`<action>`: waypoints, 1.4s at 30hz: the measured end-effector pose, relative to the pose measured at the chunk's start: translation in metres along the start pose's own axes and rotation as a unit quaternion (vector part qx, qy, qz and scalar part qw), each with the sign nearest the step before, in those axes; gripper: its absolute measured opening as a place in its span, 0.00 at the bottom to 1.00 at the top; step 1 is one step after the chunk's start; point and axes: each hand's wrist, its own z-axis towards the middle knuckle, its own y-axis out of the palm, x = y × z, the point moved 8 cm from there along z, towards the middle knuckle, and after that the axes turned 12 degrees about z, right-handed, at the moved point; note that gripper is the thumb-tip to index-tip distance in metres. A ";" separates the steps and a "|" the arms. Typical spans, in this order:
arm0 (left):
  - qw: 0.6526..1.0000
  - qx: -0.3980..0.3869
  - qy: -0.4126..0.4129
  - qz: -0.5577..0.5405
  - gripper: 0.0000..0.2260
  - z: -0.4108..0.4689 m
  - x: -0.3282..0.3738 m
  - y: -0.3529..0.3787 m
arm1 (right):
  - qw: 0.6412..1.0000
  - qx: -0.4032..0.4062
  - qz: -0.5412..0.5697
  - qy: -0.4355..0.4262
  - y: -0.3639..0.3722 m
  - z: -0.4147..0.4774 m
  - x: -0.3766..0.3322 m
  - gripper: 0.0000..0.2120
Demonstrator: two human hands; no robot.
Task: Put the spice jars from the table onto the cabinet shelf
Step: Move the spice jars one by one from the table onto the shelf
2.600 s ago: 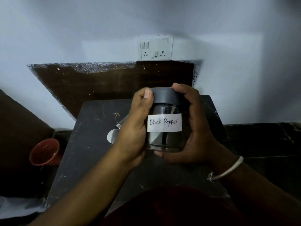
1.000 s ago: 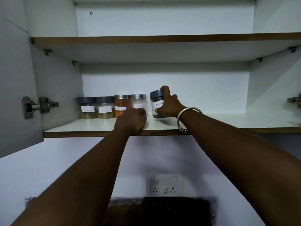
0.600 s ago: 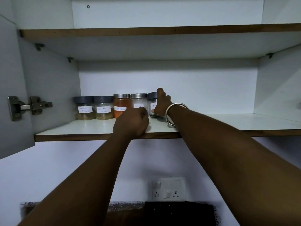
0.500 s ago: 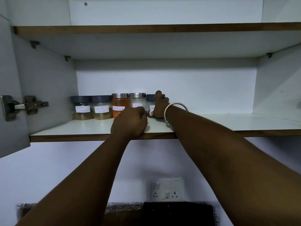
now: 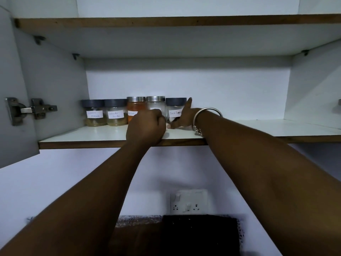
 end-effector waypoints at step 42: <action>0.706 -0.553 -0.126 -0.425 0.18 -0.622 0.111 0.098 | 0.937 -0.285 0.075 0.185 0.321 -0.491 0.341 0.35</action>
